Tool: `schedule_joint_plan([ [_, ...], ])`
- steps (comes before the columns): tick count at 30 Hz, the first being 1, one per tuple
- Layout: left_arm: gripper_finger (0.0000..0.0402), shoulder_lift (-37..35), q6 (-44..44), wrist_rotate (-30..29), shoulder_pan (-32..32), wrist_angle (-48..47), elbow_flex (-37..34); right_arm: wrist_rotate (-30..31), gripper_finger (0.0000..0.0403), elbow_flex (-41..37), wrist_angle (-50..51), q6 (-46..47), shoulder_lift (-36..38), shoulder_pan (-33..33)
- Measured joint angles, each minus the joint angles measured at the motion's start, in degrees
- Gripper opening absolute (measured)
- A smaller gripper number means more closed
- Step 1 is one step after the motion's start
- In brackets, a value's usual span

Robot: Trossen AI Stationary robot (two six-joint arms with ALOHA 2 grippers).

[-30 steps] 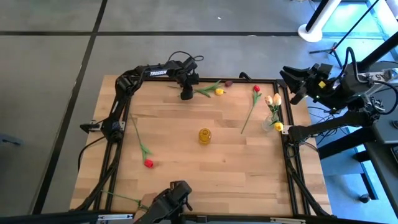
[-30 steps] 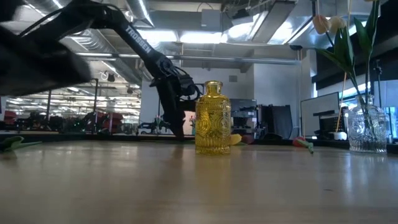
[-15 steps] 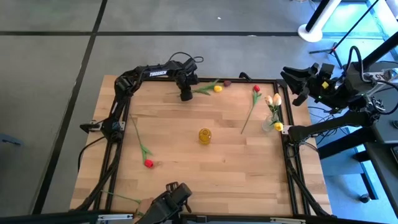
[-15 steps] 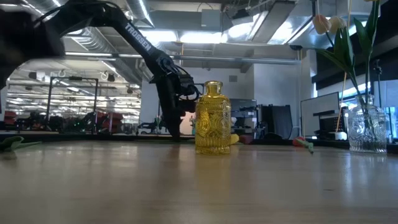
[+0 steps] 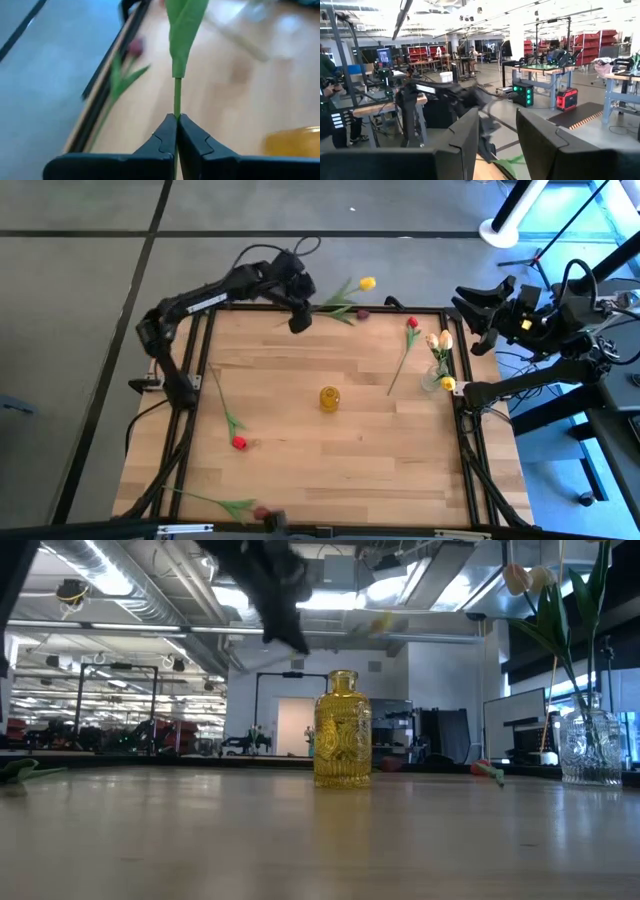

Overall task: Sort flowers into vase by color
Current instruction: Put the yellow tulip into the transparent vase

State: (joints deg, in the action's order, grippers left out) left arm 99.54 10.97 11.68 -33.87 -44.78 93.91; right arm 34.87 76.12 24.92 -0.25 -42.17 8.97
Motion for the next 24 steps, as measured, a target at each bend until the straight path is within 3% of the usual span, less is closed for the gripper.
schedule_joint_plan([
  [3, 0.0001, -3.60, -4.18, 0.39, 5.31, 4.04, -0.13, -0.02, 0.0134, 0.02, -0.20, -0.45, -0.82, 0.00],
  [9, 0.0000, -7.42, -12.29, -0.20, 17.20, 24.72, -0.09, -5.61, 0.0137, 0.02, 0.15, 0.94, -3.90, 0.00],
  [15, 0.0000, -6.56, -10.85, -11.14, 27.34, 41.87, -0.04, -10.10, 0.0203, 0.02, -3.65, -1.60, -6.98, 0.00],
  [20, 0.0000, -3.35, -7.58, -22.26, 32.16, 48.08, -0.04, -14.07, 0.0273, 0.02, -8.56, -1.31, -10.82, 0.00],
  [24, 0.0000, -1.77, -7.40, -26.72, 33.86, 49.01, -0.04, -14.41, 0.0291, 0.00, -11.48, -1.21, -14.28, 0.05],
])
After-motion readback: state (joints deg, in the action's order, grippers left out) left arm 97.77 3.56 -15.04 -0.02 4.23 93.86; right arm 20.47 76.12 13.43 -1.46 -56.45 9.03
